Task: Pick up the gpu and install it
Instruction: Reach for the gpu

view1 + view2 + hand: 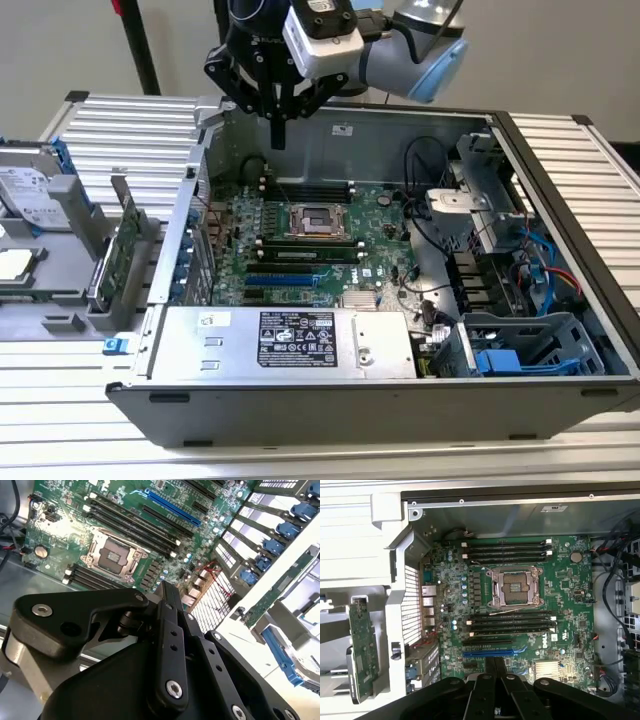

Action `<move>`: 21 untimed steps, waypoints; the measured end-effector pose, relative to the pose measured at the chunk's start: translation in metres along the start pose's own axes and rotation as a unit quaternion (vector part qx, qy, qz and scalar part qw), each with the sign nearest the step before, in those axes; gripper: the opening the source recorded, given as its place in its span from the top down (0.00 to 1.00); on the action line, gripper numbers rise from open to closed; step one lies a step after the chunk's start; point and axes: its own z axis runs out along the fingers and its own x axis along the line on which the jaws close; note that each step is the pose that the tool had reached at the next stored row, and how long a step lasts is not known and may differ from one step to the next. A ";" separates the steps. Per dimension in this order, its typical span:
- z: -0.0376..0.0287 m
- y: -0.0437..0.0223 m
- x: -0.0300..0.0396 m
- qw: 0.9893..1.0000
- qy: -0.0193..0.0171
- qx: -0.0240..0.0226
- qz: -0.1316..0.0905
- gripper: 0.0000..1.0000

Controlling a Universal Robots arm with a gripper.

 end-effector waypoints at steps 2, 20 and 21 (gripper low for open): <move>0.0000 0.0000 0.0002 1.000 0.000 0.000 0.000 1.00; -0.0004 -0.0012 0.0165 1.000 0.000 0.000 0.000 1.00; -0.0004 -0.0012 0.0173 1.000 0.000 0.000 0.000 1.00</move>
